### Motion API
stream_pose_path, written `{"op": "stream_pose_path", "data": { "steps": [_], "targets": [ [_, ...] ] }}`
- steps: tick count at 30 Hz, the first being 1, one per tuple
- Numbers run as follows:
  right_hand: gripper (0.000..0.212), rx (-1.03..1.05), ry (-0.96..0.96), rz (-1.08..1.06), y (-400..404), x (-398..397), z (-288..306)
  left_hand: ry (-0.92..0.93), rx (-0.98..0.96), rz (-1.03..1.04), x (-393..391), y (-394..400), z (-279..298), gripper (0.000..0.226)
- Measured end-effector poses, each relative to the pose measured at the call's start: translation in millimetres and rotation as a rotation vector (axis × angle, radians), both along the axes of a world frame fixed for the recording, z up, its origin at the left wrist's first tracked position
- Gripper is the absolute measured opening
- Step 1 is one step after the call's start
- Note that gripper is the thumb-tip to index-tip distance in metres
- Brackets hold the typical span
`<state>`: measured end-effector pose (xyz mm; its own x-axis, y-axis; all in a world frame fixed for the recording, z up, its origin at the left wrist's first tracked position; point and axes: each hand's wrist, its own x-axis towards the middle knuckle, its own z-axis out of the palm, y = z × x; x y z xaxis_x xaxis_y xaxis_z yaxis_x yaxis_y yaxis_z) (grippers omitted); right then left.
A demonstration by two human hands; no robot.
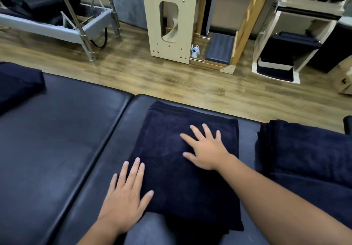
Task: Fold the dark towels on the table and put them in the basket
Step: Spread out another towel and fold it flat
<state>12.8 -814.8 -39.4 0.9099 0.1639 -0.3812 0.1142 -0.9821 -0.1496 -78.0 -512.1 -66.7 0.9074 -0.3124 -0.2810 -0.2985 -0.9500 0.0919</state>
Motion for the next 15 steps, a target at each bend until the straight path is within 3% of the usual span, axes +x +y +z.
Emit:
{"op": "stream_pose_path", "data": {
  "steps": [4,7,10,15],
  "targets": [
    [0.079,-0.005,0.069,-0.281,42.2,26.8,1.1,-0.058,-0.010,-0.081,20.9,-10.0,7.2,0.081],
    [0.082,0.036,0.043,-0.200,68.9,29.3,1.0,-0.062,-0.114,-0.158,54.0,-25.6,15.7,0.077],
    [0.080,0.038,0.006,-0.160,65.2,17.1,-4.0,0.004,-0.055,-0.202,91.4,-38.0,12.7,0.078],
    [0.095,0.048,0.021,-0.367,23.3,-6.8,-6.5,0.083,0.062,-0.208,152.4,-63.0,2.8,0.095]
  ]
}}
